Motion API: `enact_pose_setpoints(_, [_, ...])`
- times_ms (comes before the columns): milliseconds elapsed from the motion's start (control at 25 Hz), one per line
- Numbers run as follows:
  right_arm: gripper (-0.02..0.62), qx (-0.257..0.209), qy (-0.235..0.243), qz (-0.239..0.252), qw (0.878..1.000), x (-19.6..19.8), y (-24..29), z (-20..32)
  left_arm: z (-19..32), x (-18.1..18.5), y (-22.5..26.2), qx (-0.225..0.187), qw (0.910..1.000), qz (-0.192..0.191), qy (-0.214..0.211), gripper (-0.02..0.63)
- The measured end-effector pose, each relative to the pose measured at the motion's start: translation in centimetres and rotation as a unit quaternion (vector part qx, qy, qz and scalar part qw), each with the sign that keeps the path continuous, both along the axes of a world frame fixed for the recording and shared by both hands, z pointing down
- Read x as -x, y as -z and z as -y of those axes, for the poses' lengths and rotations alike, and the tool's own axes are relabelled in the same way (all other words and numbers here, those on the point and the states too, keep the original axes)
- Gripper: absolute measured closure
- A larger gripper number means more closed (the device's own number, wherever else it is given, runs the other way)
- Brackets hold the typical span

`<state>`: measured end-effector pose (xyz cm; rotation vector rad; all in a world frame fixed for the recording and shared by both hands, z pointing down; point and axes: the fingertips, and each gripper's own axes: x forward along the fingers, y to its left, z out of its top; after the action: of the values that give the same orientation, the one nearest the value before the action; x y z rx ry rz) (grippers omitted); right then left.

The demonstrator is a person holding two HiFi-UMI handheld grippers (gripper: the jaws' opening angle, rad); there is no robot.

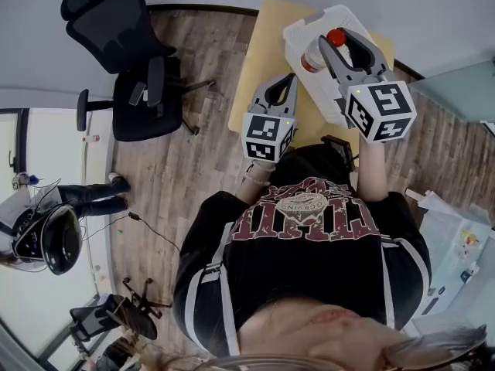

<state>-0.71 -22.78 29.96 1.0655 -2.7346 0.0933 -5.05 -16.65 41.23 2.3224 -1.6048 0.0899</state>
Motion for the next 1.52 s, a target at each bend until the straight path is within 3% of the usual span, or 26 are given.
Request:
enact_pose_setpoints(720, [0.434, 0.017, 0.053, -0.006, 0.998, 5.2, -1.2, -1.2, -1.3, 4.0, -0.3, 0.006, 0.9991, -0.002, 0.043, 0.56])
enact_pose_setpoints(1520, [0.434, 0.05, 0.069, -0.029, 0.996, 9.1, -5.3, -0.5, -1.3, 7.5, -1.2, 0.014, 0.998, -0.007, 0.061, 0.56])
